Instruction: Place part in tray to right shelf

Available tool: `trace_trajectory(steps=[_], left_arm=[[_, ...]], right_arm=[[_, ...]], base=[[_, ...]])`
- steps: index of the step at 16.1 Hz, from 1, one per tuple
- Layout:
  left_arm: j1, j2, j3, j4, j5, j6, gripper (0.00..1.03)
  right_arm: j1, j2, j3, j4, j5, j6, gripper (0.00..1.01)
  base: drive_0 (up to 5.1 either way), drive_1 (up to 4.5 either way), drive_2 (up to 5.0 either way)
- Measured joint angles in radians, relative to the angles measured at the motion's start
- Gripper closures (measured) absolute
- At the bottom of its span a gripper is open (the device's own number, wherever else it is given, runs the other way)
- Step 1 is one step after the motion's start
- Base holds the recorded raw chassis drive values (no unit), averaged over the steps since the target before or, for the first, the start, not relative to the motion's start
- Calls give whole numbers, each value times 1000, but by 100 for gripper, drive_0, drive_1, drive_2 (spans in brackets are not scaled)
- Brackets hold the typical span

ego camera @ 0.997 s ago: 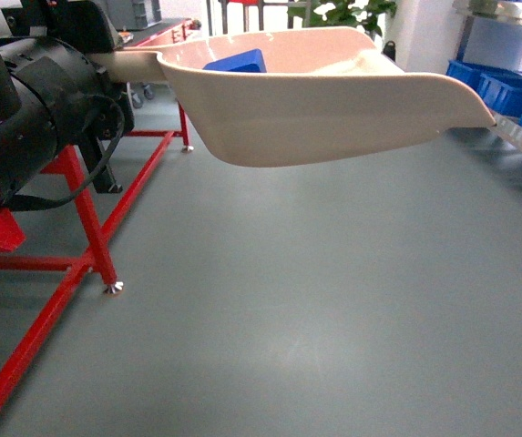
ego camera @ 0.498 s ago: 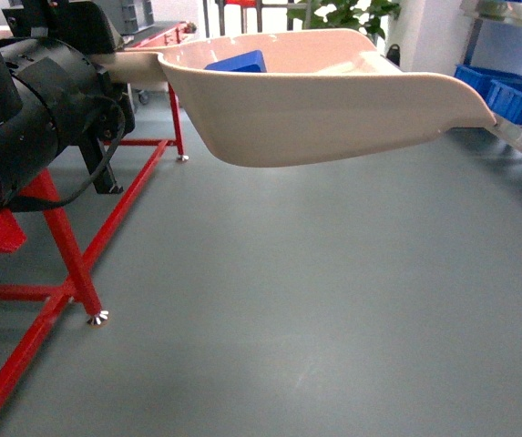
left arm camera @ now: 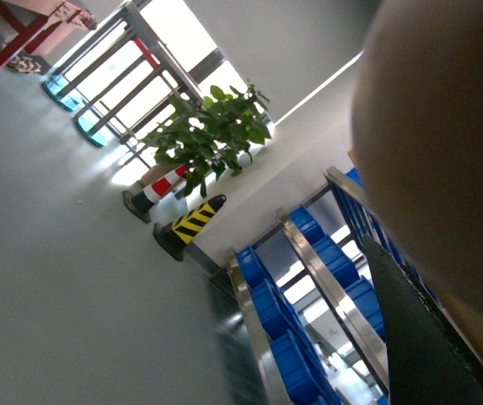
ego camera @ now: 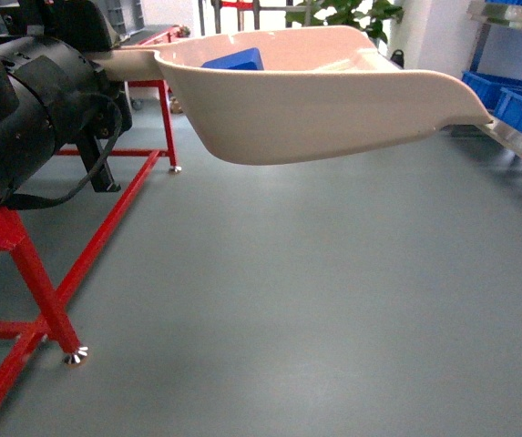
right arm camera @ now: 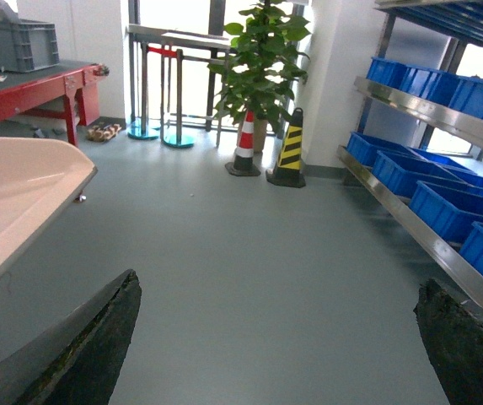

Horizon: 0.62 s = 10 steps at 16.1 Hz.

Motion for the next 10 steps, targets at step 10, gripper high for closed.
trace_trajectory(steps=[10], left_arm=[[2, 2, 2, -2, -3, 0, 91]], right_arm=[[0, 5, 0, -2, 1, 0, 3]], base=[[-27, 60, -113]])
